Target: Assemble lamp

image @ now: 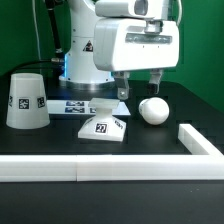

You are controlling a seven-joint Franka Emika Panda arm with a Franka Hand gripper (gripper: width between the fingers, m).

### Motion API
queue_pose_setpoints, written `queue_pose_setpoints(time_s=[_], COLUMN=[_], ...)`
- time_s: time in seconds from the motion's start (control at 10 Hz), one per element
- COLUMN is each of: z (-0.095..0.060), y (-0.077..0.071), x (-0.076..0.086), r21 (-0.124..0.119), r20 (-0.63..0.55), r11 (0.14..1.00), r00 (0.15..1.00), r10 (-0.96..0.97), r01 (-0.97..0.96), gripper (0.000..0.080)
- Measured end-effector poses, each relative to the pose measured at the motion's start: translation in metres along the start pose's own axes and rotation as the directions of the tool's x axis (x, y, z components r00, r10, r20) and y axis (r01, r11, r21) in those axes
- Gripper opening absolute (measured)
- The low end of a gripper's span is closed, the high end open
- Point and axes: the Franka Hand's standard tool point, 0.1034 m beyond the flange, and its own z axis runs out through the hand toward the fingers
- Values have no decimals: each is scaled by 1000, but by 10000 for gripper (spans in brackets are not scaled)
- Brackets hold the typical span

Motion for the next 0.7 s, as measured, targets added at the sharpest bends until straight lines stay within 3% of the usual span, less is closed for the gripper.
queue_pose_setpoints(time_s=[0.5, 0.6, 0.7], z=[1, 1, 1], y=[-1, 0, 3], x=[0, -7, -27], r21=[0, 2, 5], r20=[2, 5, 17], r11=[1000, 1000, 1000], r00=[1000, 1000, 1000], r10=[2, -10, -1], r01=[-2, 10, 1], gripper=[699, 699, 699])
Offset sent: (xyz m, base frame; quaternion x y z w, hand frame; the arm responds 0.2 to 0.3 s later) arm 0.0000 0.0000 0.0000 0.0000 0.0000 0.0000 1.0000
